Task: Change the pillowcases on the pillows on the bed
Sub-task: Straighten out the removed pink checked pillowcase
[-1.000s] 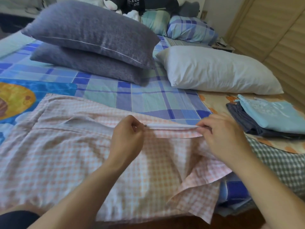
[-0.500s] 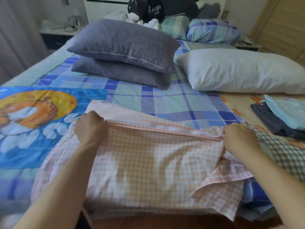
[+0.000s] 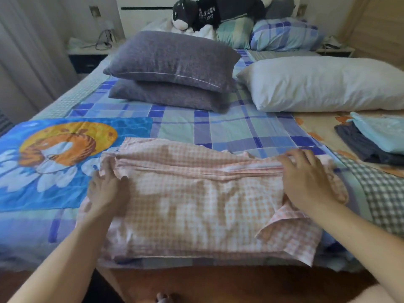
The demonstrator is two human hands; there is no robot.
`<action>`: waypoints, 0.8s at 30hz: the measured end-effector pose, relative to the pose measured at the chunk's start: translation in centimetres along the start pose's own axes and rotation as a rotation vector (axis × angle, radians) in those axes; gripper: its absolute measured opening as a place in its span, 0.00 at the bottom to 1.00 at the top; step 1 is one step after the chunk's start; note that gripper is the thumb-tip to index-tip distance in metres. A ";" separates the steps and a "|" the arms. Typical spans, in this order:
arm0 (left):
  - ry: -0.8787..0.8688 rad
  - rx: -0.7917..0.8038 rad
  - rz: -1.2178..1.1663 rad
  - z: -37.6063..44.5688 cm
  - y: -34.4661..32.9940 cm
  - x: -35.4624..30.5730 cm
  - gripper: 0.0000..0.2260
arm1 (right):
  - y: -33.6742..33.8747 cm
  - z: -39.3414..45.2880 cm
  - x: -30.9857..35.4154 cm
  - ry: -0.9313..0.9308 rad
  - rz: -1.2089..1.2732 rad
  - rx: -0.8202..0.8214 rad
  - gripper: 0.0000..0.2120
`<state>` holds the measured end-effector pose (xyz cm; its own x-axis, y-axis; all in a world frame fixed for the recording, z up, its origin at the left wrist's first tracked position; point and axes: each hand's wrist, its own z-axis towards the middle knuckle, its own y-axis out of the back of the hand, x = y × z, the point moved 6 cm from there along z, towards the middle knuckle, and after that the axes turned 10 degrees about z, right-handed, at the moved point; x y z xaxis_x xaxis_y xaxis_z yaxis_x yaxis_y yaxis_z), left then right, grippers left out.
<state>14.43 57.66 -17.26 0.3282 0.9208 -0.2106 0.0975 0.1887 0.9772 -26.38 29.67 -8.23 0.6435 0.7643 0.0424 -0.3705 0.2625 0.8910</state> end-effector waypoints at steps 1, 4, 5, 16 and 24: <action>-0.015 0.010 0.036 -0.5 -0.2 0.3 0.27 | 0.5 -1.0 1.8 0.101 0.049 -0.012 0.15; -0.041 -0.005 0.104 -1.9 -0.2 1.5 0.15 | -0.4 -4.7 5.3 0.298 0.125 0.160 0.10; -0.050 -0.038 0.121 -2.1 -0.1 2.1 0.15 | -1.3 -6.0 5.2 0.309 0.116 0.266 0.14; 0.187 0.009 0.020 -6.2 1.1 8.7 0.30 | -1.2 -10.3 3.1 0.331 0.197 0.390 0.12; 0.194 0.588 -0.970 -10.4 7.5 2.5 0.14 | 6.3 -0.2 5.7 -0.238 0.756 0.444 0.08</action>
<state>6.19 64.98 -10.13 -0.2695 0.5218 -0.8093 0.6704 0.7050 0.2313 -25.14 35.82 -2.45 0.4732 0.4854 0.7351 -0.4897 -0.5487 0.6776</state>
